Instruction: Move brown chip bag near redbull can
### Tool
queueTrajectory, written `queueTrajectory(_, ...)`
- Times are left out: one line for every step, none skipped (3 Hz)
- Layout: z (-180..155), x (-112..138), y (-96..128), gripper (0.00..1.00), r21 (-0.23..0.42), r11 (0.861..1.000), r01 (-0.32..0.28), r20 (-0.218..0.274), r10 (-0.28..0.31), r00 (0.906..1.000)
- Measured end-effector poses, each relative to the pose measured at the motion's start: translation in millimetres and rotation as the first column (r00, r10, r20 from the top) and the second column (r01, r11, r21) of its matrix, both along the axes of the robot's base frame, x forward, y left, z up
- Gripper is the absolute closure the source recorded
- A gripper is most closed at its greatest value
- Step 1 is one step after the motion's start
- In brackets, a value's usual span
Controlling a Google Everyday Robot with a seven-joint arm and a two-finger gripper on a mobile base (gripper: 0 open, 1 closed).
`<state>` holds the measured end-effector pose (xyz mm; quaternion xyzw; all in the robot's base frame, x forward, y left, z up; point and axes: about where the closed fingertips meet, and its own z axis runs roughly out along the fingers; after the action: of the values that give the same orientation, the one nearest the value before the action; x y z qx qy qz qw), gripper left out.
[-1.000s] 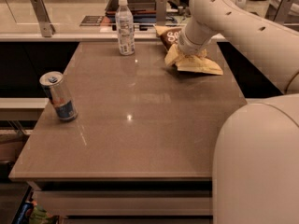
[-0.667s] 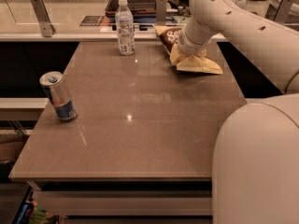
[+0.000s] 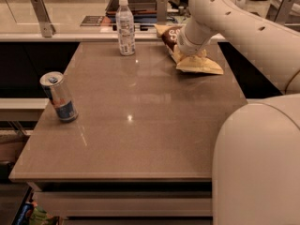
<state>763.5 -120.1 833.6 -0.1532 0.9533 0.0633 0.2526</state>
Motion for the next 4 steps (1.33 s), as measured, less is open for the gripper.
queueTrajectory(0.4, 0.0, 0.0, 1.0, 0.0, 1.0, 0.0, 0.0, 0.0, 1.0)
queueTrajectory(1.1, -0.4, 0.0, 1.0, 0.001, 1.0, 0.0, 0.001, 0.0, 1.0)
queueTrajectory(24.6, -22.4, -3.3, 1.0, 0.029, 1.0, 0.011, 0.052, -0.013, 0.9986)
queueTrajectory(66.0, -71.4, -8.9, 1.0, 0.083, 0.996, 0.012, 0.147, -0.025, 0.9888)
